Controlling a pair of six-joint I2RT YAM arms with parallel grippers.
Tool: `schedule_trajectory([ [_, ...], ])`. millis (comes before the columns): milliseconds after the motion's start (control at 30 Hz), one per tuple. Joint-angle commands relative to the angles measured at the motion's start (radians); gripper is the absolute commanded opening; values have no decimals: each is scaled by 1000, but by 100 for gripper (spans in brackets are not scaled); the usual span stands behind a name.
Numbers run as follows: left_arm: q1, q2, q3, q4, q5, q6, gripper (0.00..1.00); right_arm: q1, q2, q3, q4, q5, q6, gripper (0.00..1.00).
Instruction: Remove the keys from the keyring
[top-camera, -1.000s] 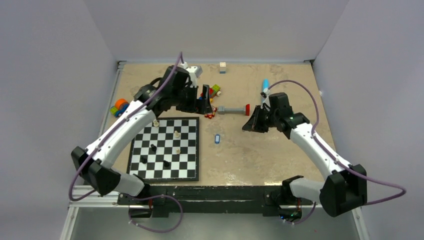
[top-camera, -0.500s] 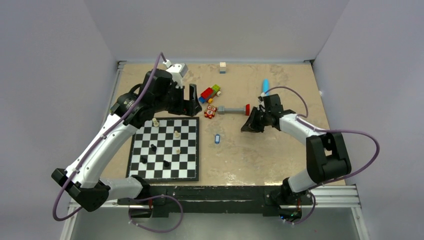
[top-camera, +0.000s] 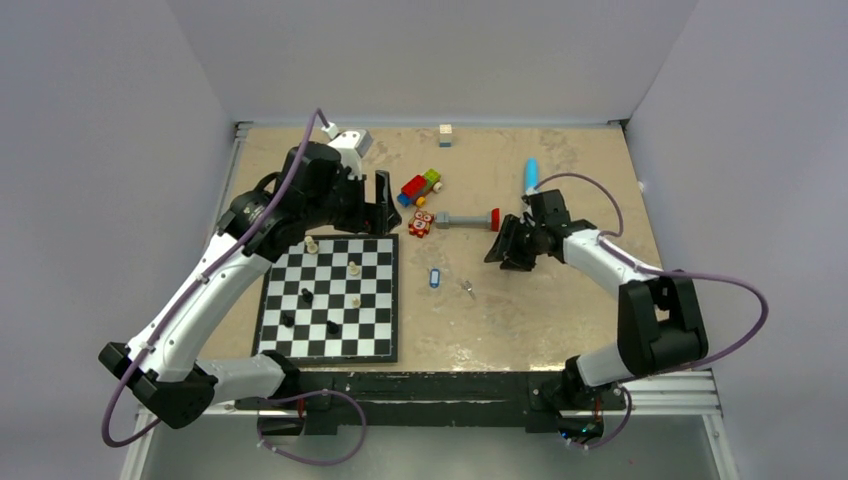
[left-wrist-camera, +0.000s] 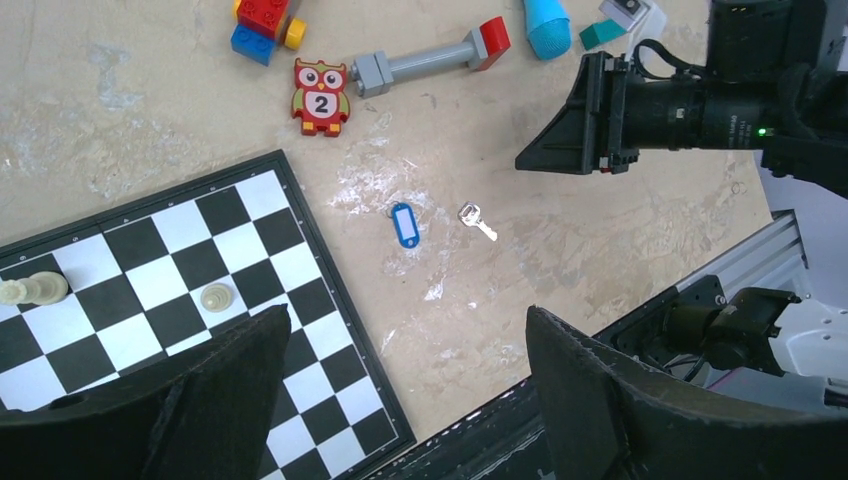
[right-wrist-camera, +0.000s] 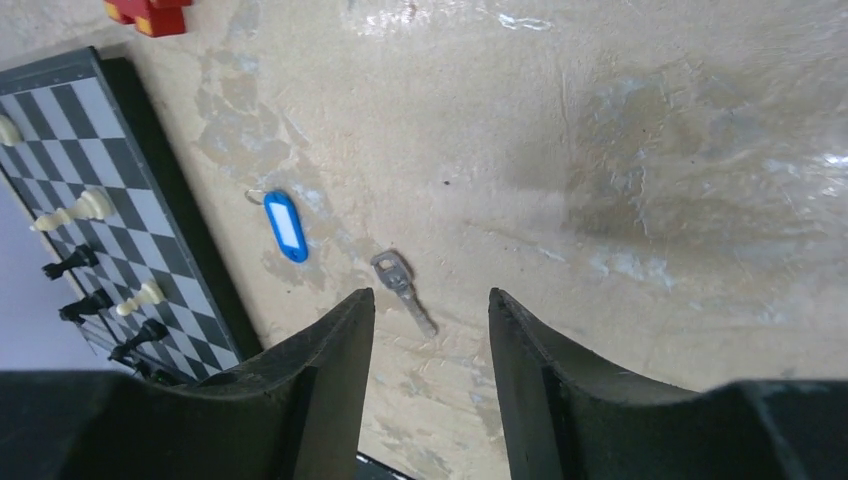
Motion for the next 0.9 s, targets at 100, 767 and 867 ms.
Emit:
schedule_trajectory([
  [100,6,-6,54,33,4,13,91,-3,-199,206,-188,98,-120,51],
  [767,5,-107,29,229,-62,131,100,-2,-575,398,-283,7,-283,91],
  [867,6,-147,-40,285,-96,126,100,-2,-608,397,-246,14,-253,91],
])
